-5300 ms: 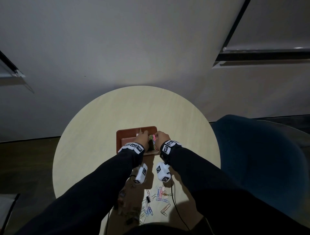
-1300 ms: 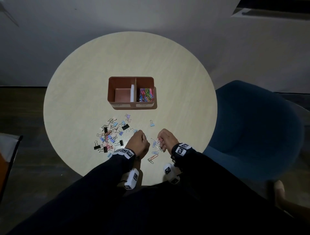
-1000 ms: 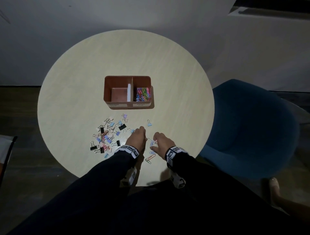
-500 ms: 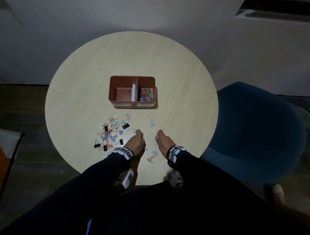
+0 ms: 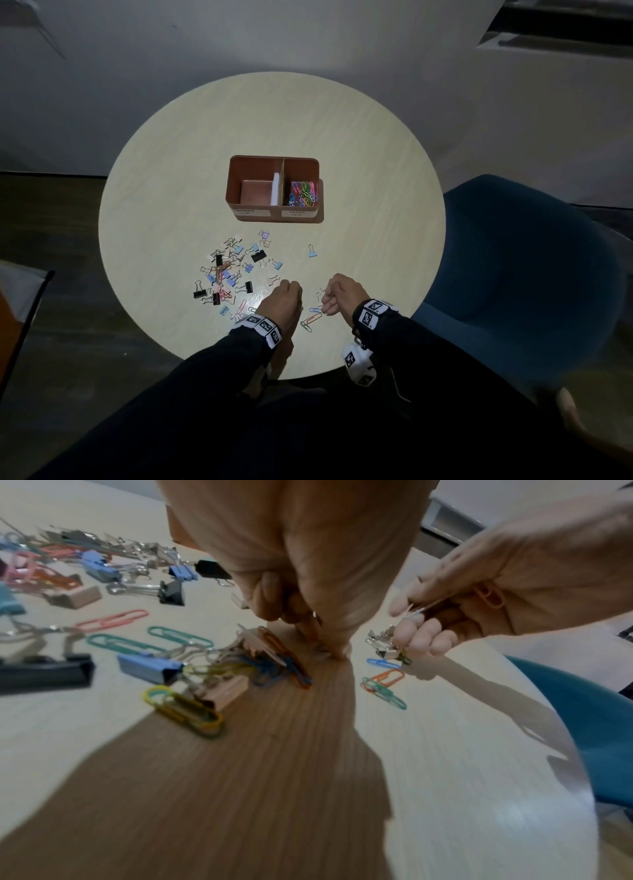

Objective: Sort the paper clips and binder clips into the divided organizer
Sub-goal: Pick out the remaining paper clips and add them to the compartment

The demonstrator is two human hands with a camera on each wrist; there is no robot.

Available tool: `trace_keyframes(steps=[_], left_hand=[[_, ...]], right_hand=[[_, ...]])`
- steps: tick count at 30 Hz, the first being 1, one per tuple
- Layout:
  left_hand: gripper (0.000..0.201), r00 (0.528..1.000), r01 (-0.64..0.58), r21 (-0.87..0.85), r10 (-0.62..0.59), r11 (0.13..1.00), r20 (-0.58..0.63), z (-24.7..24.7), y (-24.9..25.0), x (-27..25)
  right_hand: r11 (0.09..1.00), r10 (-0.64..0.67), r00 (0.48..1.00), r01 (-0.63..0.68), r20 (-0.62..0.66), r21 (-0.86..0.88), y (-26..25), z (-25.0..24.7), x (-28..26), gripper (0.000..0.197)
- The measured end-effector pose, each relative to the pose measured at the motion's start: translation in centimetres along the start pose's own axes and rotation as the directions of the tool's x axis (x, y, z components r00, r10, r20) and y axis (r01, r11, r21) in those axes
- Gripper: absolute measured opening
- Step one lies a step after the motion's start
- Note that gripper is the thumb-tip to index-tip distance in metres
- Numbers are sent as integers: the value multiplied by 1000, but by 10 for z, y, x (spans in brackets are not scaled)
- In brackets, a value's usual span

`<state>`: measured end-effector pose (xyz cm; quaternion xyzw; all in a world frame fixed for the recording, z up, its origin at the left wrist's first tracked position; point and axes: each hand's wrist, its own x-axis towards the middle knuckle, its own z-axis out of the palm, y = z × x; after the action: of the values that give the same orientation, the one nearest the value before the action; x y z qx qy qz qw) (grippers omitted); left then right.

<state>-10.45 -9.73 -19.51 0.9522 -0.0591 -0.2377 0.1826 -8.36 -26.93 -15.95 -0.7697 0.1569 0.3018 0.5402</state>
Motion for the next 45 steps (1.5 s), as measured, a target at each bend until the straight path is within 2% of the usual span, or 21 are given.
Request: trace_keyframes(steps=[2, 5, 6, 7, 10, 13, 16, 19, 23, 27, 31, 36, 40, 45], left_hand=[[14, 1000, 16, 20, -15, 1000, -16, 2, 6, -2], [22, 1000, 30, 63, -29, 998, -8, 3, 10, -5], [18, 999, 31, 47, -31, 998, -10, 2, 11, -5], [13, 999, 34, 18, -34, 999, -12, 0, 12, -6], [8, 1000, 22, -48, -22, 999, -5, -4, 16, -8], [10, 999, -40, -64, 41, 997, 6, -6, 17, -13], [3, 993, -115, -37, 117, 993, 34, -3, 10, -15], [18, 985, -160, 7, 159, 987, 66, 2, 6, -13], [43, 969, -224, 106, 210, 969, 127, 8, 7, -12], [31, 971, -231, 98, 223, 968, 88, 10, 10, -12], [15, 973, -226, 108, 220, 968, 63, 11, 14, -12], [16, 977, -206, 93, 200, 974, 77, 12, 13, -14], [15, 976, -194, 68, 186, 979, 115, 10, 10, -17], [11, 973, -177, -31, 179, 984, 143, -2, 5, -18]], right_hand=[[995, 54, 998, -51, -24, 80, 0, -2, -2, 26], [953, 189, 981, -177, -30, 246, 3, -8, -4, 21], [954, 192, 981, -177, -40, 241, 6, -11, -4, 21], [970, 171, 983, -157, -63, 184, 10, -12, -4, 23], [983, 20, 991, -43, -129, -179, 18, -17, -8, 29], [911, -56, 994, 11, -98, -412, 18, -16, -11, 20], [772, -88, 995, 37, -49, -634, 19, -11, -10, 13], [687, -126, 991, 52, -48, -725, 19, -9, -13, 12], [579, -174, 984, 137, 42, -804, 24, -10, -12, 25], [516, -182, 979, 174, 91, -839, 26, -9, -6, 29], [496, -190, 976, 192, 109, -847, 26, -6, -2, 23], [485, -177, 977, 190, 117, -854, 29, -2, 1, 12], [541, -185, 976, 199, 115, -817, 29, -4, -3, 13], [667, -237, 968, 219, 76, -712, 19, -9, -9, 9]])
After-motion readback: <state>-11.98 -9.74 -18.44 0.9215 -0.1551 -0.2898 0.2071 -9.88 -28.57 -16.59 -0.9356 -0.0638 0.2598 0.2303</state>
